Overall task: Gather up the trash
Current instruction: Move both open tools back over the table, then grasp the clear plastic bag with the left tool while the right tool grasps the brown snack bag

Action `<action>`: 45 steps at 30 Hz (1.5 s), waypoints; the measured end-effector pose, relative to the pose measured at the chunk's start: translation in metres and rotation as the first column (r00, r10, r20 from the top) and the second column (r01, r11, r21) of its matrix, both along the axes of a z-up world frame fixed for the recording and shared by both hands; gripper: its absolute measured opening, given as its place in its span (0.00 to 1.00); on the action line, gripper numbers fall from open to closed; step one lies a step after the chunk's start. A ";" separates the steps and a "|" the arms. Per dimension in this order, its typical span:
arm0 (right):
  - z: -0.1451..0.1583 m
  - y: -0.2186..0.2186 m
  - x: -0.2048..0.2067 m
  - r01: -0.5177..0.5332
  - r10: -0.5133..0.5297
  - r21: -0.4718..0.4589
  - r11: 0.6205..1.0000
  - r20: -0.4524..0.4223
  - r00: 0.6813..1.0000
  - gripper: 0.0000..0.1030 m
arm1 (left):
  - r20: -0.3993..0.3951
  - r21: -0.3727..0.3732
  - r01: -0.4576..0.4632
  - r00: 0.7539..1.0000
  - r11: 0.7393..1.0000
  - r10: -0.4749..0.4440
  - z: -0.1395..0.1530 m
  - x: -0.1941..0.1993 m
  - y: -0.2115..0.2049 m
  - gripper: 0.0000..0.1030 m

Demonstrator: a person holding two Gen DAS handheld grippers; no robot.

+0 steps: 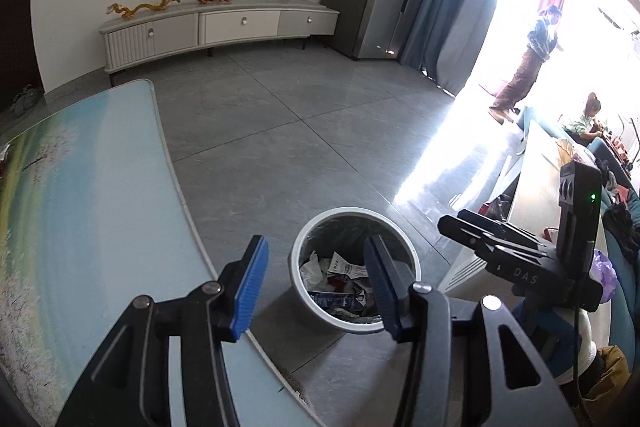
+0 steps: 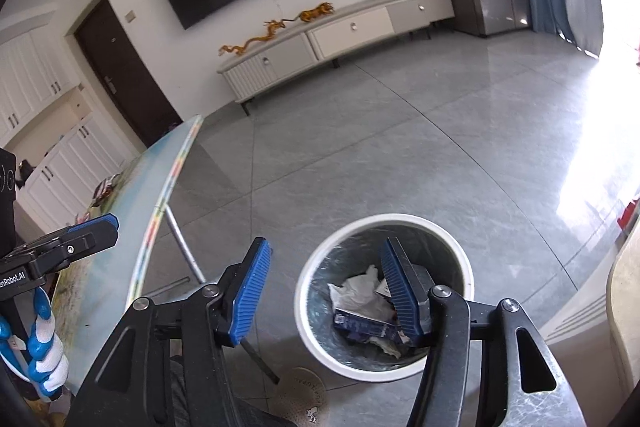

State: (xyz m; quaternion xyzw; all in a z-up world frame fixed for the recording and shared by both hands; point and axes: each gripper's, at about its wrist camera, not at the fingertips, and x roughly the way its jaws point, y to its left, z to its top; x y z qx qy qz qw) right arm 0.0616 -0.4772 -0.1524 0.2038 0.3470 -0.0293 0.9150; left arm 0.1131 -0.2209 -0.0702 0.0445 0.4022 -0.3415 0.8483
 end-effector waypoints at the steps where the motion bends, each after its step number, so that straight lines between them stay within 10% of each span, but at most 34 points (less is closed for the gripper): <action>1: 0.005 0.007 0.001 -0.014 0.014 -0.007 1.000 0.007 1.000 0.58 | 0.005 -0.004 -0.015 1.000 1.000 0.015 0.001 -0.002 0.009 0.47; 27: 0.111 0.151 0.017 -0.234 0.252 -0.185 0.954 0.079 0.965 0.71 | 0.109 -0.078 -0.423 0.896 0.903 0.430 0.030 0.000 0.250 0.50; 45: 0.134 0.246 0.118 -0.440 0.470 -0.260 0.859 0.063 0.880 0.75 | 0.057 -0.105 -0.600 0.793 0.793 0.607 0.015 0.056 0.370 0.57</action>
